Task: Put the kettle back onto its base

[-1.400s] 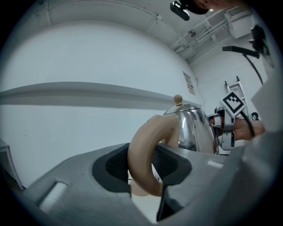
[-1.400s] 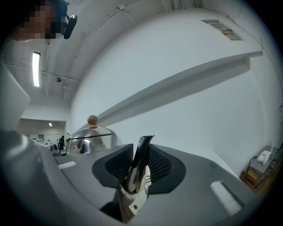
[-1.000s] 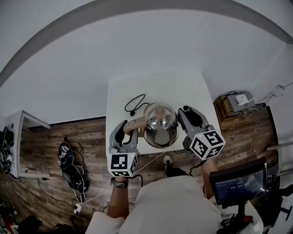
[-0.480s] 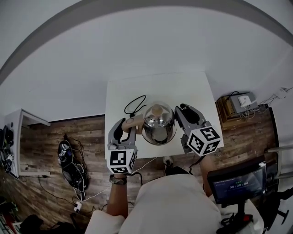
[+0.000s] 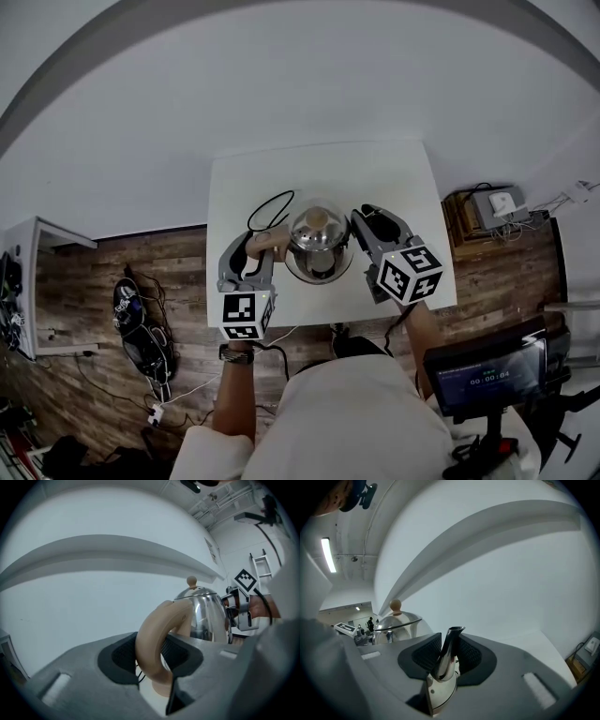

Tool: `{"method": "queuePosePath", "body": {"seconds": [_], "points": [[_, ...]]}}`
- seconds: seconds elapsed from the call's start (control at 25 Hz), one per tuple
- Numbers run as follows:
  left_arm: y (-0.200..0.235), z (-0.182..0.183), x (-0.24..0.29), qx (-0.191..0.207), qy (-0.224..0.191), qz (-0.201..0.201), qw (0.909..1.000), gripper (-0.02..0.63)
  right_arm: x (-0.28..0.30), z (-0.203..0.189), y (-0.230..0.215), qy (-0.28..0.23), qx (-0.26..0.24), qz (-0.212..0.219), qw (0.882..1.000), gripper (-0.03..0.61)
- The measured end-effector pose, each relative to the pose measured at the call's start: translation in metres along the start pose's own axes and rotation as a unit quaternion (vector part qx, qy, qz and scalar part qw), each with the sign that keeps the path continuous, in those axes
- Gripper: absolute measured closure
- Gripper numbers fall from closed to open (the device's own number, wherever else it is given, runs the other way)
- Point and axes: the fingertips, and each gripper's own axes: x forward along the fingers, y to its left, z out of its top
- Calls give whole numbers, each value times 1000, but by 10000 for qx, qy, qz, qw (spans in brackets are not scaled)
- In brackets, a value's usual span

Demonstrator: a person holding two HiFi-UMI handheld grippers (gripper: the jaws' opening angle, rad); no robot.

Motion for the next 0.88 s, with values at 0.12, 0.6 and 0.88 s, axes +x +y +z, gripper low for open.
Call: {"method": "queuePosePath", "body": {"seconds": [0.12, 0.6, 0.88], "points": [[-3, -3, -6, 48, 24, 13, 10000, 468, -4, -5, 2, 31, 39, 85, 10000, 485], [23, -63, 94, 11, 645, 3, 9979, 468, 88, -47, -70, 602, 277, 8, 9978, 486], [42, -87, 113, 59, 729, 24, 9973, 468, 118, -67, -75, 816, 186, 21, 9965, 486]]}}
